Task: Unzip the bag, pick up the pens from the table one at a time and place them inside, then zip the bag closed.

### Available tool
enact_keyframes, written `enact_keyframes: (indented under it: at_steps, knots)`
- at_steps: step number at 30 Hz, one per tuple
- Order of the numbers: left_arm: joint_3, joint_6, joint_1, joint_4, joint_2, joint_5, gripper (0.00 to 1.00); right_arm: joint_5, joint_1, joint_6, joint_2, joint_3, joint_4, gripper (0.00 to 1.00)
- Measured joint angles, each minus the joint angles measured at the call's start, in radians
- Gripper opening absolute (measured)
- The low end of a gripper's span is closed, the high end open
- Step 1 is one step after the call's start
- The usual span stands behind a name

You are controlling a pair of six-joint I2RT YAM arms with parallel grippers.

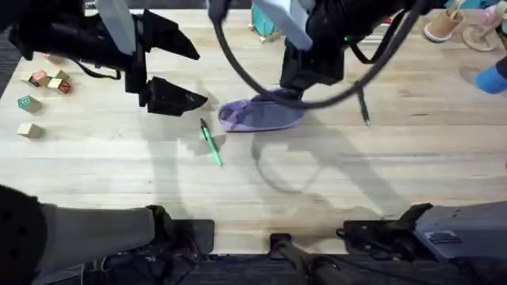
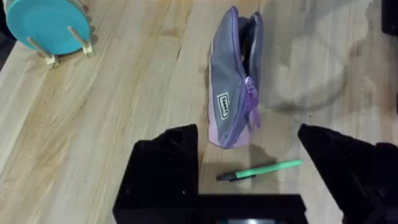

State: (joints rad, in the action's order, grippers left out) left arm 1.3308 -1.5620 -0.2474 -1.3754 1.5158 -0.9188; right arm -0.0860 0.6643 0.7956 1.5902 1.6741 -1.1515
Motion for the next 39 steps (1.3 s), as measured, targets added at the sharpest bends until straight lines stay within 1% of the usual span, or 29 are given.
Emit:
enact_keyframes:
  at_steps: [3,6,11,18,27,39]
  knots:
    - [0.0,-0.003,0.0,0.012,0.001,0.003,0.996,-0.003,0.0,0.099,0.025,0.0,-0.024,0.027]
    - [0.0,-0.003,0.0,0.023,0.001,0.003,0.996,-0.005,0.0,0.167,0.065,0.0,-0.024,0.028]
    - [0.0,-0.003,0.0,0.033,0.001,0.003,0.996,-0.005,0.0,0.226,0.142,0.0,-0.019,0.028]
    - [0.0,-0.003,0.0,0.034,0.001,0.003,0.996,-0.005,0.0,0.25,0.212,0.0,-0.009,0.028]
    - [0.0,-0.003,0.0,0.034,0.001,0.003,0.996,-0.005,0.0,0.253,0.224,0.001,0.046,0.028]
    - [0.0,-0.003,0.0,0.037,0.001,0.004,0.995,-0.007,0.002,0.254,0.295,0.001,0.087,0.029]
